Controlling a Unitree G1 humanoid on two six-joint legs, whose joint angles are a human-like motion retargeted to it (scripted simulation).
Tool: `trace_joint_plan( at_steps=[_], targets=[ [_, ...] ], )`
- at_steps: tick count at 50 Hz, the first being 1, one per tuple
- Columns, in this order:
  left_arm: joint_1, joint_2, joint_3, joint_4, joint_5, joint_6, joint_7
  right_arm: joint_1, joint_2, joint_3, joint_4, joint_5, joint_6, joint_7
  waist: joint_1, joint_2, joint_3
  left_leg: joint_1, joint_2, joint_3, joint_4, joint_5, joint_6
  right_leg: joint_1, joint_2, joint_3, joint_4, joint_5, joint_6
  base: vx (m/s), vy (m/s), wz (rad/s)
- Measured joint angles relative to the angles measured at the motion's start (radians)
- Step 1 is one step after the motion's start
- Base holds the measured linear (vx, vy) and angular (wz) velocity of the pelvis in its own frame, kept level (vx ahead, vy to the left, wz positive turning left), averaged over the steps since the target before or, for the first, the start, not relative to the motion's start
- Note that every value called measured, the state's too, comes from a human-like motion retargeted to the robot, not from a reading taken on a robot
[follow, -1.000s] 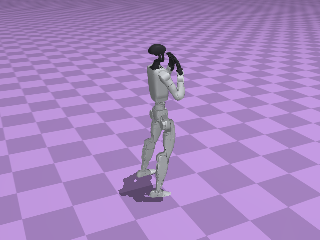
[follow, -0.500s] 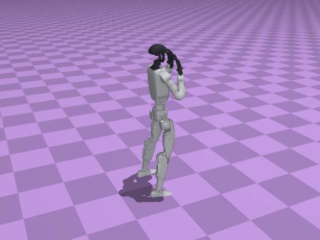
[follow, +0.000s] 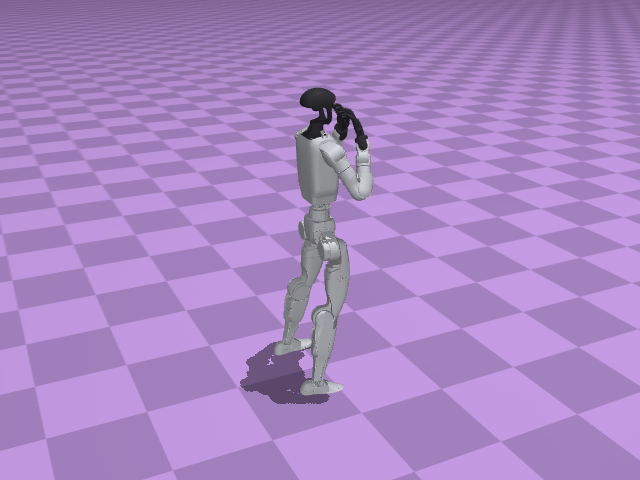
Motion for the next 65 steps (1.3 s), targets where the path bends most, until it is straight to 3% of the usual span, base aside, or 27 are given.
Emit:
trace_joint_plan(
  at_steps=[8,10,15,23,29,30,33,42,50,52,60,65],
  targets=[
    [0.040,-0.018,0.072,-0.034,0.012,0.009,-0.014,0.039,-0.014,-0.026,-0.013,0.050,-0.019,-0.005,-0.002,-0.011,0.032,0.020,-0.012,-0.009,-0.003,-0.005,0.015,0.020,-0.013,-0.006,0.006,-0.011,-0.008,0.00,0.00,0.00],
    [0.058,-0.020,0.124,-0.051,-0.067,-0.023,-0.037,0.072,-0.006,-0.076,-0.032,0.097,-0.002,0.047,0.013,0.002,-0.020,-0.004,0.008,0.005,0.004,-0.005,-0.008,-0.006,0.009,0.004,0.000,0.002,0.000,0.01,-0.02,-0.11],
    [0.059,0.015,0.181,-0.048,-0.155,0.009,-0.120,0.038,-0.007,-0.082,-0.023,0.201,0.030,0.111,-0.003,-0.004,-0.024,0.005,0.003,0.003,0.005,-0.008,-0.003,0.004,0.003,0.002,0.002,-0.004,0.000,0.00,0.00,0.00],
    [0.091,0.127,0.230,-0.024,-0.089,0.040,-0.139,0.065,-0.153,-0.179,0.002,0.084,0.065,0.136,0.010,0.005,0.018,0.050,0.013,0.007,0.009,-0.022,-0.005,0.052,0.012,0.002,-0.005,-0.006,0.000,0.00,0.00,0.00],
    [0.047,0.132,0.243,-0.057,-0.251,0.020,-0.188,0.038,-0.191,-0.165,-0.022,0.270,0.036,0.161,0.019,0.002,-0.006,0.041,0.016,0.012,0.010,-0.020,-0.010,0.040,0.016,0.008,-0.004,-0.002,0.000,0.00,0.00,0.00],
    [0.038,0.134,0.247,-0.056,-0.248,0.018,-0.198,0.031,-0.185,-0.155,-0.024,0.296,0.025,0.174,0.023,-0.002,-0.029,0.025,0.015,0.016,0.008,-0.014,-0.010,0.019,0.015,0.013,-0.001,-0.001,0.000,0.00,0.00,0.00],
    [0.014,0.152,0.238,-0.040,-0.199,0.021,-0.170,0.014,-0.183,-0.163,-0.028,0.330,0.030,0.168,0.017,-0.006,-0.004,0.043,0.016,0.005,0.012,-0.020,-0.009,0.048,0.015,0.001,-0.005,-0.003,0.000,0.00,0.00,0.00],
    [0.122,0.175,0.249,-0.006,0.021,0.035,-0.156,0.172,-0.153,-0.248,-0.007,0.129,0.062,0.199,0.029,-0.018,0.020,0.047,0.025,0.004,0.012,-0.021,-0.013,0.052,0.024,-0.001,-0.006,-0.001,0.000,0.00,0.00,0.00],
    [0.125,0.127,0.253,-0.047,-0.297,-0.006,-0.231,0.152,-0.121,-0.260,-0.019,0.398,-0.002,0.202,0.009,-0.011,0.020,0.036,0.033,-0.001,0.019,-0.023,-0.021,0.043,0.033,-0.005,0.000,0.000,0.000,0.00,0.00,0.00],
    [0.157,0.138,0.243,-0.066,-0.296,-0.006,-0.244,0.193,-0.117,-0.269,-0.034,0.399,-0.011,0.206,0.023,-0.011,0.000,0.033,0.036,0.013,0.014,-0.022,-0.022,0.035,0.036,0.008,-0.010,0.008,0.000,0.00,0.00,0.00],
    [0.204,0.151,0.239,0.025,-0.114,0.042,-0.252,0.298,-0.146,-0.296,0.010,0.274,0.046,0.258,0.018,-0.002,0.050,0.047,0.037,0.008,0.020,-0.028,-0.024,0.050,0.036,0.002,0.001,-0.002,0.000,0.00,0.00,0.00],
    [0.235,0.119,0.288,-0.015,-0.329,0.022,-0.305,0.309,-0.162,-0.360,-0.010,0.368,0.018,0.260,0.011,0.002,0.045,0.049,0.038,0.011,0.021,-0.029,-0.028,0.049,0.037,0.005,0.001,0.000,0.000,0.00,0.00,0.00]
  ],
)
